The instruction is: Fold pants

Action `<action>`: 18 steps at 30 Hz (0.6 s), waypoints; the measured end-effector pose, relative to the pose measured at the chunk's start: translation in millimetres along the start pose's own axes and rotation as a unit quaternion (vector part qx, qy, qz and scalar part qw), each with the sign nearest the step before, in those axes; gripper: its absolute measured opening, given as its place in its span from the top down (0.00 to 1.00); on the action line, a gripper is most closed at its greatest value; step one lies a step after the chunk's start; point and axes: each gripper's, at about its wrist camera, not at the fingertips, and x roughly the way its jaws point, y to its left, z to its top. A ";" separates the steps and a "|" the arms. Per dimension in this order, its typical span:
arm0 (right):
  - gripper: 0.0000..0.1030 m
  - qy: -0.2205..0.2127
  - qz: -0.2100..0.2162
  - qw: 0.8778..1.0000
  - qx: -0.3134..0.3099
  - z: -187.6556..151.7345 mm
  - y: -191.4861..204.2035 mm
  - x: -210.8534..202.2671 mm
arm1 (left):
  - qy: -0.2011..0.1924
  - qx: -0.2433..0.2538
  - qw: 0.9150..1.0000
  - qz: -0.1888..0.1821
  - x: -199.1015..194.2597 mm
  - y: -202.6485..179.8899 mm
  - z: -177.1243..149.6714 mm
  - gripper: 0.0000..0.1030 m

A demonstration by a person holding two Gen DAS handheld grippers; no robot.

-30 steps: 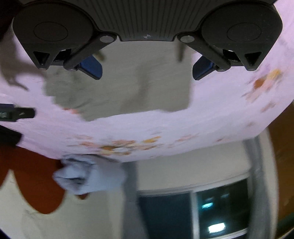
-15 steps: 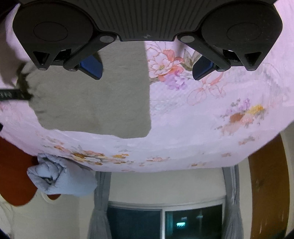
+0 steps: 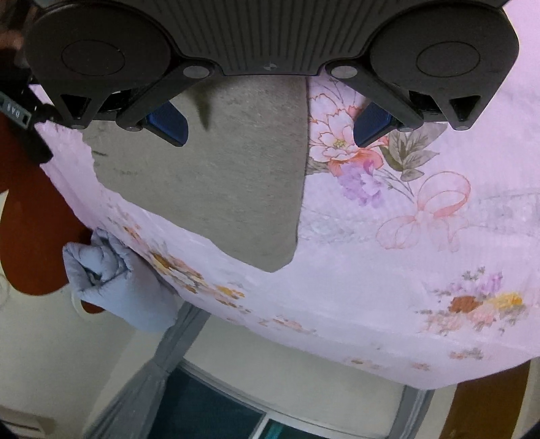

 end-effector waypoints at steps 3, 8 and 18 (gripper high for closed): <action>0.15 -0.009 -0.008 1.000 -0.004 1.5 6.7 2.7 | 0.008 -0.012 1.000 -0.006 6.6 5.1 0.1 0.00; 0.11 0.070 0.027 0.994 0.073 3.6 -10.1 32.0 | 0.023 -0.017 1.000 -0.005 20.5 5.6 1.9 0.00; 0.07 0.090 0.125 0.984 0.093 -5.2 -26.8 25.0 | 0.034 -0.005 0.999 -0.010 36.9 -7.0 -5.7 0.00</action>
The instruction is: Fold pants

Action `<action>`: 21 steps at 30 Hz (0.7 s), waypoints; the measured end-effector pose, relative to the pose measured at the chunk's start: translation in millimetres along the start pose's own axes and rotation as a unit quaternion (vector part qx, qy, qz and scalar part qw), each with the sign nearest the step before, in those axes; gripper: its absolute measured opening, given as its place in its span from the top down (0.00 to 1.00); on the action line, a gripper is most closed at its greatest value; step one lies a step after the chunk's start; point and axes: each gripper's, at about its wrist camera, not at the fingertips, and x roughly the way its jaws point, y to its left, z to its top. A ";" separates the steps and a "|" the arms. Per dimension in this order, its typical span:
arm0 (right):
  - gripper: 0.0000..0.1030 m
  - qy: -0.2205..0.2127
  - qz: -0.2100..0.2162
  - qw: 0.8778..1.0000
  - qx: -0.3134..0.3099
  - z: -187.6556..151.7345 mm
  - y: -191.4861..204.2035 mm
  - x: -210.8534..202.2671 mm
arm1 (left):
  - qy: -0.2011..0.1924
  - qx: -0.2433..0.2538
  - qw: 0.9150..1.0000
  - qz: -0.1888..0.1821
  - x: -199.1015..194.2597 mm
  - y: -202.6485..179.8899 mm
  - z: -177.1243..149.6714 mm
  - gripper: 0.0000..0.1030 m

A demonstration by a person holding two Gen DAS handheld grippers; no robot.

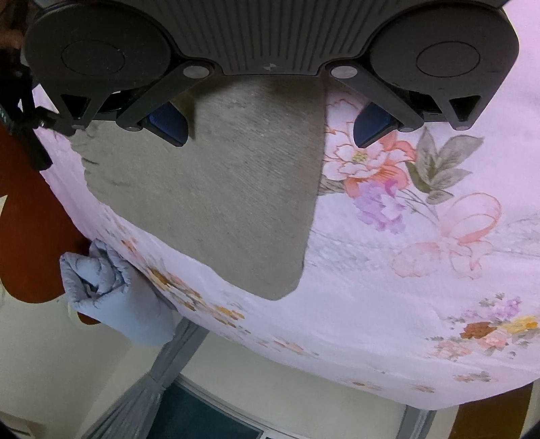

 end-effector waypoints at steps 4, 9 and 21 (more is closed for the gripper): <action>0.05 0.015 0.016 1.000 -0.011 4.4 5.1 13.7 | 0.003 0.001 1.000 -0.007 8.2 -2.0 1.4 0.00; 0.05 0.033 0.039 0.999 -0.014 14.4 7.3 28.9 | 0.014 -0.016 0.999 -0.040 19.3 -2.1 5.9 0.00; 0.07 0.065 0.058 0.996 -0.030 26.8 16.2 42.6 | 0.026 -0.019 0.998 -0.050 34.3 -13.0 4.9 0.00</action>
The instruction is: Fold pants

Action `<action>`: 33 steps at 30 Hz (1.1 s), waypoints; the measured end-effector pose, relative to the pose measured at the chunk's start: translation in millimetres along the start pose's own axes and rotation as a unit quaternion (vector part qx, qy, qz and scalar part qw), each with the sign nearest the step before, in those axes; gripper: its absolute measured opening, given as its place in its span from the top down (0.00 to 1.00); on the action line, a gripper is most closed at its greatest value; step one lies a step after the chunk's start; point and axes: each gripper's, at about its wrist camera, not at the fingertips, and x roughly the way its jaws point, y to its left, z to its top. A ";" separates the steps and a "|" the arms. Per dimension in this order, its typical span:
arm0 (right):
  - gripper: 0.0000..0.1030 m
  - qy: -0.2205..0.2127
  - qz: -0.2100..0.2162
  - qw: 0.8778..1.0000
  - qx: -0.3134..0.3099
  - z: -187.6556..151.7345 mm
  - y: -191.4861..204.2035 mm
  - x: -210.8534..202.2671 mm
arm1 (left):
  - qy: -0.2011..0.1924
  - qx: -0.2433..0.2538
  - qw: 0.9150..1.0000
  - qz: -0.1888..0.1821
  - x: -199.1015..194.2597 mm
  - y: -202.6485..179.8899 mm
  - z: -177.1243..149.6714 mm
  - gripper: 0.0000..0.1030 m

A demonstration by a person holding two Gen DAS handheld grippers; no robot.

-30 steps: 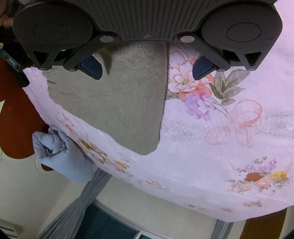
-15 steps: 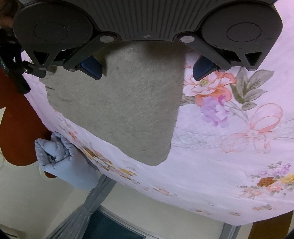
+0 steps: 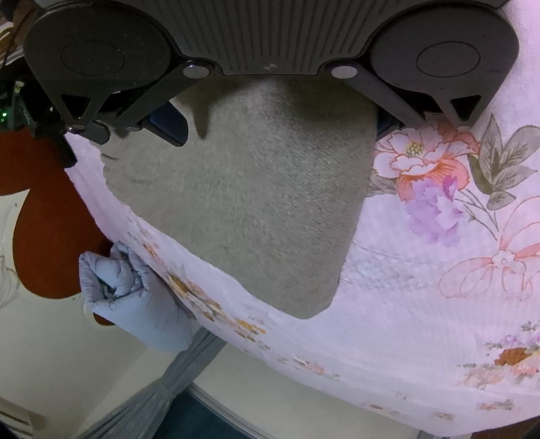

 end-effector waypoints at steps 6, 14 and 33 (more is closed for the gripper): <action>0.08 -0.001 0.004 1.000 0.001 -0.8 -6.0 -2.9 | 0.001 0.008 1.000 0.003 1.4 0.6 0.1 0.00; 0.12 -0.001 0.003 1.000 0.011 2.1 -10.5 -1.1 | 0.005 0.017 1.000 -0.001 4.6 3.7 2.5 0.00; 0.57 -0.009 -0.011 0.988 -0.152 28.2 82.6 -25.4 | -0.068 0.035 0.997 -0.023 -52.4 -9.9 26.9 0.71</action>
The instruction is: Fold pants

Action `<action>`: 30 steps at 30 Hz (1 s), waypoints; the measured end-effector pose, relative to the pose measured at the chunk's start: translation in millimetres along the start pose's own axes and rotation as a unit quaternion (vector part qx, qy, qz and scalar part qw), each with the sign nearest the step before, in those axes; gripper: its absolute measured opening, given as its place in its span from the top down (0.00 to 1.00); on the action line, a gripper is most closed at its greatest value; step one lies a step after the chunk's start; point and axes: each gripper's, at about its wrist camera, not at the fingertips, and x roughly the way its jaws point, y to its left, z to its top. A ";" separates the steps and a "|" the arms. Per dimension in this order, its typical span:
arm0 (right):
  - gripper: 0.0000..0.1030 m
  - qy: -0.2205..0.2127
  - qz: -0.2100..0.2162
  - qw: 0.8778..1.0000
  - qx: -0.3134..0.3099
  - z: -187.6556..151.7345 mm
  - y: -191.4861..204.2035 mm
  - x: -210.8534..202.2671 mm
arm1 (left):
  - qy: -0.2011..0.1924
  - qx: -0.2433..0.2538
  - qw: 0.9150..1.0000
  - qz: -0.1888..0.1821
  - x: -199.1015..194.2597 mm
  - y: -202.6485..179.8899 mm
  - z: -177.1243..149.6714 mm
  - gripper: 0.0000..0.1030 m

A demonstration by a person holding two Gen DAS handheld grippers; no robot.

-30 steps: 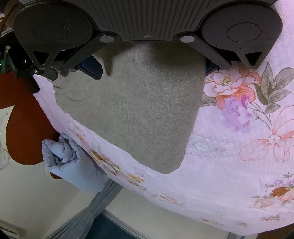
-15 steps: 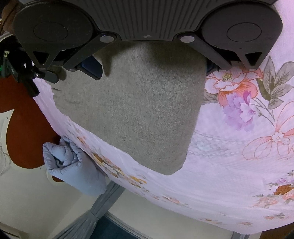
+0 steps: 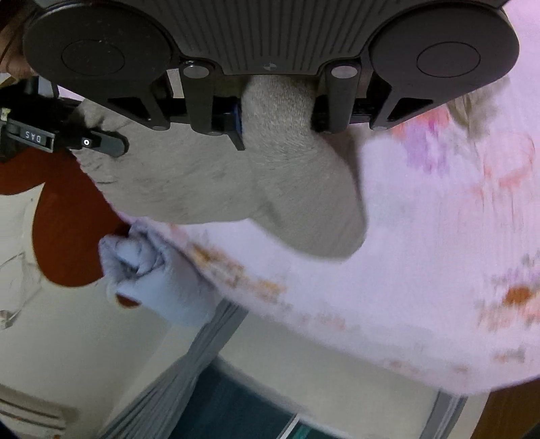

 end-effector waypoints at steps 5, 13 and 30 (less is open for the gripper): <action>0.58 -0.010 0.016 0.999 -0.042 35.2 26.1 9.7 | -0.039 0.011 0.999 0.001 -14.6 2.3 38.7 0.71; 0.58 -0.001 0.049 0.997 -0.057 84.1 21.7 82.3 | -0.050 -0.019 0.998 0.027 15.1 49.9 85.9 0.71; 0.22 -0.015 -0.027 0.998 0.056 36.0 -87.5 65.3 | -0.006 0.016 0.994 0.108 55.5 98.8 48.0 0.02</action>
